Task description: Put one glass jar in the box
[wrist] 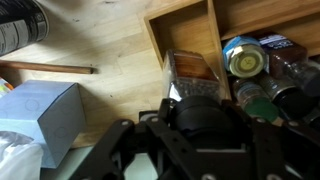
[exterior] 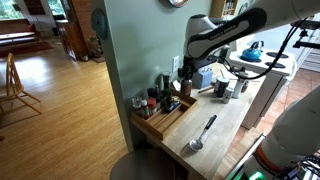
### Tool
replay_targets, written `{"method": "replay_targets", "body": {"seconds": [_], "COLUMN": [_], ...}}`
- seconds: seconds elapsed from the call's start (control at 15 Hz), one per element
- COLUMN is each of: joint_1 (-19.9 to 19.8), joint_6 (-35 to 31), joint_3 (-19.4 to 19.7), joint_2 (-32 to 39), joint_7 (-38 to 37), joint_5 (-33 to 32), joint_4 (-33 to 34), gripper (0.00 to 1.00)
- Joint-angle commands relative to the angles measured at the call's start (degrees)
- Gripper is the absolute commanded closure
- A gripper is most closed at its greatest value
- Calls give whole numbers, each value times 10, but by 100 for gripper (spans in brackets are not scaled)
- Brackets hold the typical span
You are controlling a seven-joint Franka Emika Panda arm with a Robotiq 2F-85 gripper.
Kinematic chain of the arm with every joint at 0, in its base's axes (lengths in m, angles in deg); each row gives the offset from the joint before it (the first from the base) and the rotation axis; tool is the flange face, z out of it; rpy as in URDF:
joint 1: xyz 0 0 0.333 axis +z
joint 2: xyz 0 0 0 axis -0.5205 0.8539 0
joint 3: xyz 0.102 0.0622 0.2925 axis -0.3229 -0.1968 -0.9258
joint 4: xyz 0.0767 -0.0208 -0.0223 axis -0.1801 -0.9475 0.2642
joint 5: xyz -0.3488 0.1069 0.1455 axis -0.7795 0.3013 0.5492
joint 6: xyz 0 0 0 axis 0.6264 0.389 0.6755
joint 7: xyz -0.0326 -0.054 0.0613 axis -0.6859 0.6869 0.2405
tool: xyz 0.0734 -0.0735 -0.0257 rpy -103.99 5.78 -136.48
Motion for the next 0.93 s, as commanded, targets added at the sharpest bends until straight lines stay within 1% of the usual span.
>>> {"method": "replay_targets", "body": {"seconds": [0.0,0.4,0.67,0.87], "joint_1": [11,21,28,27], "joint_6": [-3,-16,-19,-44], "joint_3": [1,5,10,9], "joint_2": [7,37,64,82], "joint_7": [42,93,139,161], "joint_5": [8,25,64,77], "joint_4": [11,34,54,65], "gripper": [70,70,70,70]}}
